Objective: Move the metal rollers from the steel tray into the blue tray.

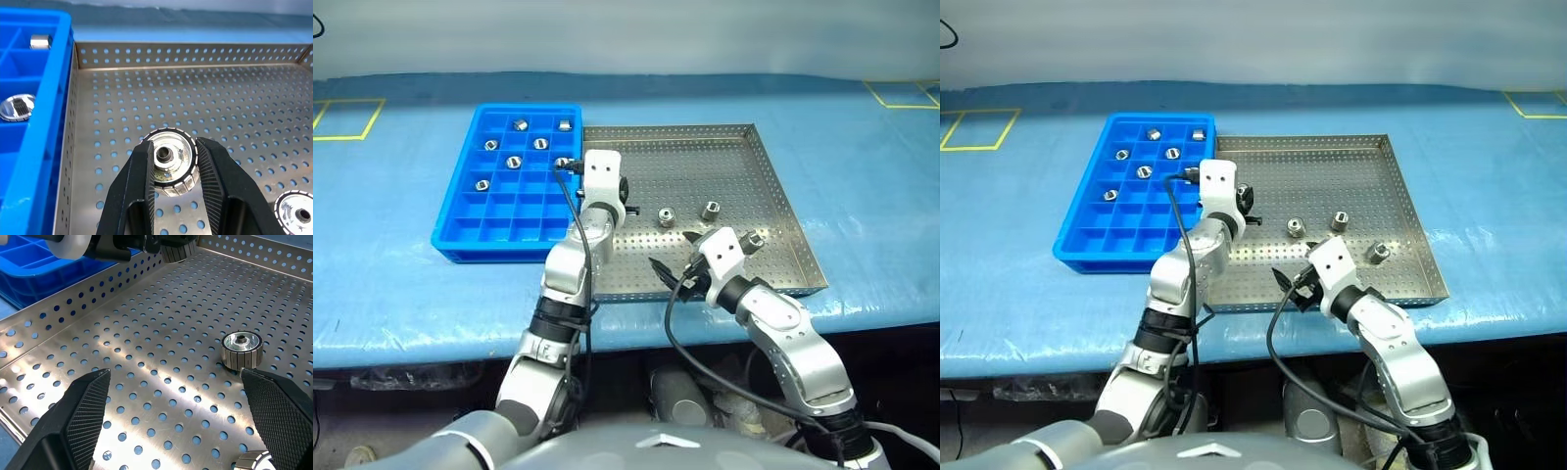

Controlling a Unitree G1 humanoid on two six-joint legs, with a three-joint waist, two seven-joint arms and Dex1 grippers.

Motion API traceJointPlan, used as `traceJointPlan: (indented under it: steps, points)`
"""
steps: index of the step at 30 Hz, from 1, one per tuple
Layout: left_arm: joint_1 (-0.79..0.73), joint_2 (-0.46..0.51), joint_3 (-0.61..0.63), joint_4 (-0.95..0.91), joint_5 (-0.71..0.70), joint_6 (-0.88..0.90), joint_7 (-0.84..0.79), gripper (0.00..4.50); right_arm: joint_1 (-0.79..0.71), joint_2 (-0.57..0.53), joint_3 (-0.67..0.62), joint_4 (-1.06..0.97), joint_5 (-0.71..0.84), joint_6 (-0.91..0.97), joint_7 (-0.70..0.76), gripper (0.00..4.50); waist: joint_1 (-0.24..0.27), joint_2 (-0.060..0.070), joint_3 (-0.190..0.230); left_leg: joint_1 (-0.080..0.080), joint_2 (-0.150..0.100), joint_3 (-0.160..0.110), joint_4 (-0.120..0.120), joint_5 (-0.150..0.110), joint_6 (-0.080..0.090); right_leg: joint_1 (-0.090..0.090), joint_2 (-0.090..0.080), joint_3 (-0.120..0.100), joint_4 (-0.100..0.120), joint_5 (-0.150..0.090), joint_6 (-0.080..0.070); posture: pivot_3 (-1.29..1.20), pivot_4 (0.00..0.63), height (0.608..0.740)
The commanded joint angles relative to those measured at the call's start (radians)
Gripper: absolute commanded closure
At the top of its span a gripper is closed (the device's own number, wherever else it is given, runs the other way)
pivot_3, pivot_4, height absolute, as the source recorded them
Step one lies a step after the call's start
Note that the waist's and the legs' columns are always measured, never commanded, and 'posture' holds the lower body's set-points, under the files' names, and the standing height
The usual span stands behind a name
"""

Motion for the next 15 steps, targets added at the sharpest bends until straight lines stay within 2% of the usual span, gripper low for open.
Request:
traceJointPlan:
  steps: [1, 4, 9, 15]
  points:
    - [0.015, -0.048, -0.012, -0.1, 0.067, 0.008, 0.09, 3.52, -0.016, 0.004, -0.001, -0.018, 0.0, -0.023, 0.003, 0.0, 0.0, 0.0, 0.0, 0.0, 0.0, 0.0, 0.0, 0.0, 0.0, 0.0, 0.0, 0.0, 0.0, 0.0, 0.0, -0.15, 0.15, 0.74]
    - [0.032, -0.058, -0.006, -0.146, 0.159, 0.031, 0.209, 3.52, -0.016, 0.003, 0.0, -0.015, 0.0, -0.023, 0.006, 0.0, 0.0, -0.001, 0.001, 0.0, 0.0, 0.0, 0.0, 0.0, 0.0, 0.0, 0.0, 0.0, 0.0, 0.0, 0.0, -0.14, 0.15, 0.74]
    - [0.064, -0.049, 0.071, -0.169, 0.287, -0.019, 0.413, 3.52, -0.018, 0.003, 0.002, -0.01, 0.001, -0.023, 0.009, 0.0, 0.003, -0.001, 0.001, 0.0, 0.0, 0.0, 0.0, 0.0, 0.0, 0.0, 0.0, 0.0, 0.0, 0.0, 0.0, -0.13, 0.15, 0.74]
    - [0.093, -0.043, 0.225, -0.183, 0.314, -0.067, 0.558, 3.52, -0.02, -0.004, 0.003, 0.0, 0.001, -0.023, 0.019, 0.0, 0.012, -0.004, 0.002, 0.0, 0.0, 0.0, 0.0, 0.0, 0.0, 0.0, 0.0, 0.0, 0.0, 0.001, 0.001, -0.11, 0.15, 0.74]
